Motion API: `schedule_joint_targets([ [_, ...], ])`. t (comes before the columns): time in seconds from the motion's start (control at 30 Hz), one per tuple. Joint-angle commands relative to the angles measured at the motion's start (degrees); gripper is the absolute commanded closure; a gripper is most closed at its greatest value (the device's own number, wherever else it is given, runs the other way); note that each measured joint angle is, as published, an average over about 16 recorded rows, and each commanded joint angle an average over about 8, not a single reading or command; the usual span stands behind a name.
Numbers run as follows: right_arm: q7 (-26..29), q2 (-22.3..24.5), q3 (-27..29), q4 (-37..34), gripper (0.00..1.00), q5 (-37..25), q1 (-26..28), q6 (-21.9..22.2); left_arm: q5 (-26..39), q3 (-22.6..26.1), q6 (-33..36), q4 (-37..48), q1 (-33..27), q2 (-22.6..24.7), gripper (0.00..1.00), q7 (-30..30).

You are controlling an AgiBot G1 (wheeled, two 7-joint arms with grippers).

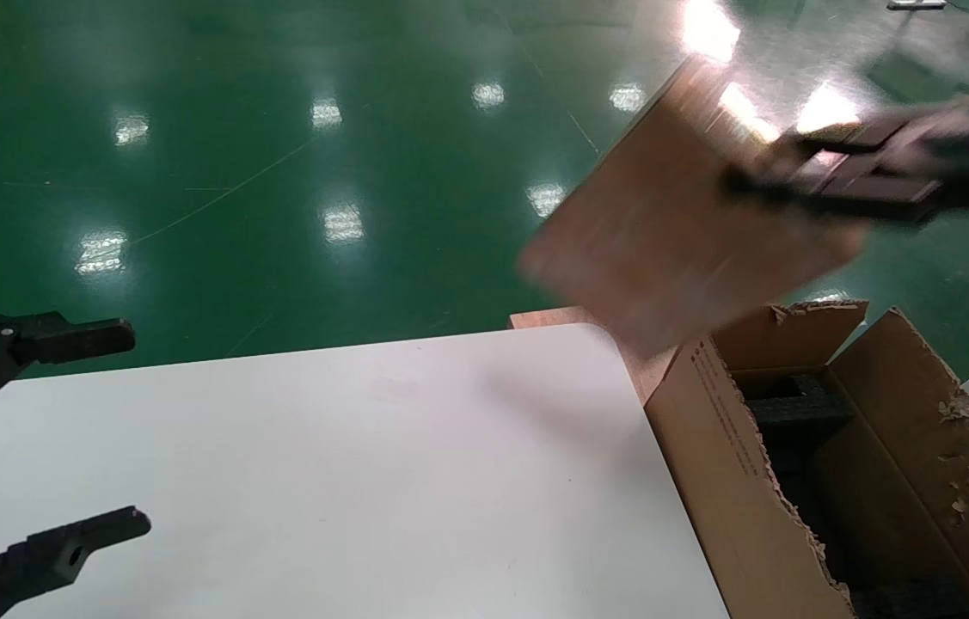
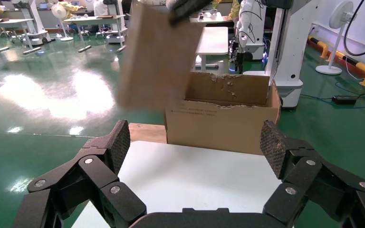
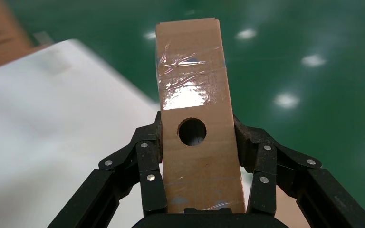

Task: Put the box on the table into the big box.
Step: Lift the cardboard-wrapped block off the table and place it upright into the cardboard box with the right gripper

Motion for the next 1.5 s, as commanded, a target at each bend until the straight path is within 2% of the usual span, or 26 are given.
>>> schedule_joint_targets([
  [0.03,2.4,1.8,1.2,1.6,1.00,-2.0,3.2,1.0,0.0,0.0,0.0,0.0,0.0,0.0,0.00,0.0],
  [0.2,8.8,9.1,3.3,6.6,1.00,-10.1,7.9,1.8,0.0,0.0,0.0,0.0,0.0,0.0,0.00,0.0],
  [0.37,14.4,16.8,3.0,10.9,1.00,-14.2,8.4,3.5,0.0,0.0,0.0,0.0,0.0,0.0,0.00,0.0],
  [0.5,17.3,22.1,0.0,13.8,1.00,-15.0,7.7,7.0,0.0,0.0,0.0,0.0,0.0,0.0,0.00,0.0],
  [0.67,18.4,26.7,-6.8,15.7,1.00,-14.0,7.5,13.9,0.0,0.0,0.0,0.0,0.0,0.0,0.00,0.0],
  [0.9,17.6,29.9,-19.0,15.0,1.00,-10.4,8.8,23.6,0.0,0.0,0.0,0.0,0.0,0.0,0.00,0.0],
  [1.07,16.0,30.7,-27.3,14.2,1.00,-6.7,10.6,28.6,0.0,0.0,0.0,0.0,0.0,0.0,0.00,0.0],
  [1.3,13.0,30.6,-36.3,12.4,1.00,-2.1,12.9,32.6,0.0,0.0,0.0,0.0,0.0,0.0,0.00,0.0],
  [1.5,11.0,30.7,-39.7,10.6,1.00,-0.6,13.8,33.4,0.0,0.0,0.0,0.0,0.0,0.0,0.00,0.0],
])
